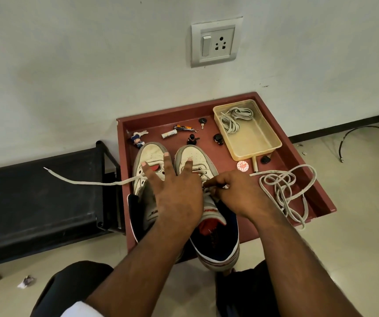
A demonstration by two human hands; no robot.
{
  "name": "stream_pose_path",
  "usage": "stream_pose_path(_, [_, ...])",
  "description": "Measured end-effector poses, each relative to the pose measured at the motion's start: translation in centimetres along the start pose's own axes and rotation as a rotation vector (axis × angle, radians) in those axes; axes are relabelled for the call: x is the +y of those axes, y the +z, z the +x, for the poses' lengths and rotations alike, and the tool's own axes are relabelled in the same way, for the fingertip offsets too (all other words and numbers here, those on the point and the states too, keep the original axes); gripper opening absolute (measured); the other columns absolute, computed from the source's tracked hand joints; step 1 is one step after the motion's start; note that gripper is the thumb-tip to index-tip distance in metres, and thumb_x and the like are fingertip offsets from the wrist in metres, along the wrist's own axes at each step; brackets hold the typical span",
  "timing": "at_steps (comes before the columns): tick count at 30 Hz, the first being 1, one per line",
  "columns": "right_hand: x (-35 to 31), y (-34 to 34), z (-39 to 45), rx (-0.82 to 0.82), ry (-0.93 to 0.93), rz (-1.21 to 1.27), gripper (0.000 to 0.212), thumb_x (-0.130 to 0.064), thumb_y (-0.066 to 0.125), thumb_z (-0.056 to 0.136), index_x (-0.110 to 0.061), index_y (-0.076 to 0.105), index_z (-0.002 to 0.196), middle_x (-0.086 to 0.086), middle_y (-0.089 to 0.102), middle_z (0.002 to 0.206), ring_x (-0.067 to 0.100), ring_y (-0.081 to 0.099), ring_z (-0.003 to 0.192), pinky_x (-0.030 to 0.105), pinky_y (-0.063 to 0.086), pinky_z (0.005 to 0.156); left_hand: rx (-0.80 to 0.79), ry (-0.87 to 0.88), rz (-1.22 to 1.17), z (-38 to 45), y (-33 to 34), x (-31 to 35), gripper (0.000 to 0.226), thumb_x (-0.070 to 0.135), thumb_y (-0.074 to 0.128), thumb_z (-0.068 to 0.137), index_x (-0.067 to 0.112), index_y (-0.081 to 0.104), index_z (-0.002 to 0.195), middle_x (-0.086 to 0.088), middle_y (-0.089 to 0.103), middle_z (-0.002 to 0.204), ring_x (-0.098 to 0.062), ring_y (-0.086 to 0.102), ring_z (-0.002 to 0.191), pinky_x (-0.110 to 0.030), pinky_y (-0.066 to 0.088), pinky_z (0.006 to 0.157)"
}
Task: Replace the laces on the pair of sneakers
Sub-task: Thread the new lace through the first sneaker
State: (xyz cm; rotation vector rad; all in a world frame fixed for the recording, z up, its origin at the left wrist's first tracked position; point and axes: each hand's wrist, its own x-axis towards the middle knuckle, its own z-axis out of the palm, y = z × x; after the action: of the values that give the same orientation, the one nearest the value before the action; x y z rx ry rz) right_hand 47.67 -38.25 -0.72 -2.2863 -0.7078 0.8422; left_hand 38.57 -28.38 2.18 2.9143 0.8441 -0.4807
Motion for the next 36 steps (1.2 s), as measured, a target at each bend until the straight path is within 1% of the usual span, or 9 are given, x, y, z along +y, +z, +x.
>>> stream_pose_path(4, [0.3,0.1,0.2,0.009,0.011,0.038,0.022,-0.014,0.063,0.090,-0.029,0.076,0.101,-0.010,0.072,0.104,0.007,0.064,0.093,0.035,0.054,0.089,-0.017,-0.067,-0.224,0.2,-0.8,-1.1,0.008,0.034,0.065,0.090,0.033,0.070,0.096,0.013,0.027,0.159,-0.029,-0.001,0.151,-0.073,-0.013,0.105])
stream_pose_path(8, [0.4,0.0,0.2,-0.007,-0.001,0.034,0.021,-0.016,0.063,0.091,-0.028,0.075,0.104,-0.010,0.070,0.109,0.003,0.059,0.095,0.023,0.046,0.083,0.237,-0.309,-0.665,0.7,-2.4,-6.1,0.020,0.025,0.068,0.087,0.034,0.061,0.070,0.027,0.051,0.117,-0.020,0.039,0.138,-0.064,0.005,0.115])
stream_pose_path(11, [0.3,0.0,0.0,-0.002,0.013,0.045,0.022,-0.015,0.063,0.092,-0.029,0.074,0.105,-0.008,0.068,0.113,0.004,0.058,0.098,0.021,0.042,0.083,0.516,-0.543,-0.962,1.2,-2.1,-10.5,0.016,0.024,0.061,0.088,0.034,0.061,0.075,0.013,0.064,0.105,-0.025,0.061,0.107,-0.062,0.032,0.107])
stream_pose_path(14, [0.3,0.0,-0.1,0.009,0.011,0.041,0.024,-0.014,0.064,0.091,-0.030,0.074,0.105,-0.007,0.069,0.114,0.007,0.060,0.102,0.020,0.043,0.084,0.691,-0.749,-0.898,1.9,-0.7,-12.6,0.013,0.021,0.057,0.091,0.029,0.063,0.098,0.000,0.057,0.126,-0.032,0.056,0.116,-0.066,0.023,0.109])
stream_pose_path(17, [0.1,0.0,0.0,0.008,0.007,0.013,0.023,-0.015,0.064,0.091,-0.029,0.074,0.106,-0.008,0.069,0.114,0.006,0.059,0.100,0.020,0.042,0.084,0.503,-0.503,-0.646,2.3,-0.7,-10.3,0.034,0.028,0.063,0.089,0.034,0.059,0.122,0.000,0.026,0.157,-0.036,0.021,0.146,-0.073,0.006,0.110])
stream_pose_path(21, [0.0,0.1,0.1,0.004,0.004,0.016,0.023,-0.014,0.063,0.090,-0.028,0.075,0.105,-0.008,0.071,0.109,0.008,0.063,0.099,0.028,0.050,0.090,0.111,-0.029,-0.288,1.2,-0.4,-2.8,0.026,0.043,0.061,0.090,0.042,0.064,0.116,0.006,-0.002,0.165,-0.032,-0.017,0.149,-0.071,-0.018,0.104])
stream_pose_path(26, [0.3,0.1,0.2,0.014,0.011,0.032,0.023,-0.014,0.064,0.090,-0.029,0.075,0.103,-0.010,0.071,0.108,0.007,0.063,0.097,0.031,0.052,0.091,0.099,-0.028,-0.081,0.7,0.5,-0.9,0.023,0.025,0.059,0.092,0.036,0.067,0.111,0.001,0.007,0.164,-0.040,-0.013,0.149,-0.077,-0.014,0.101])
stream_pose_path(32, [0.5,0.3,0.4,0.013,0.008,0.028,0.021,-0.016,0.065,0.090,-0.029,0.075,0.103,-0.010,0.071,0.108,0.006,0.063,0.096,0.029,0.052,0.089,0.094,-0.056,-0.138,0.7,-0.1,-1.5,0.026,0.018,0.061,0.089,0.031,0.066,0.112,0.004,0.021,0.161,-0.032,-0.008,0.151,-0.075,-0.012,0.106])
stream_pose_path(36, [0.4,0.0,0.0,0.010,-0.001,0.043,0.022,-0.016,0.064,0.092,-0.026,0.074,0.108,-0.008,0.070,0.107,0.005,0.060,0.094,0.019,0.047,0.080,0.319,-0.220,-0.303,1.2,-1.2,-5.1,0.034,0.008,0.055,0.087,0.026,0.059,0.116,0.001,0.048,0.138,-0.025,0.030,0.141,-0.061,0.018,0.108])
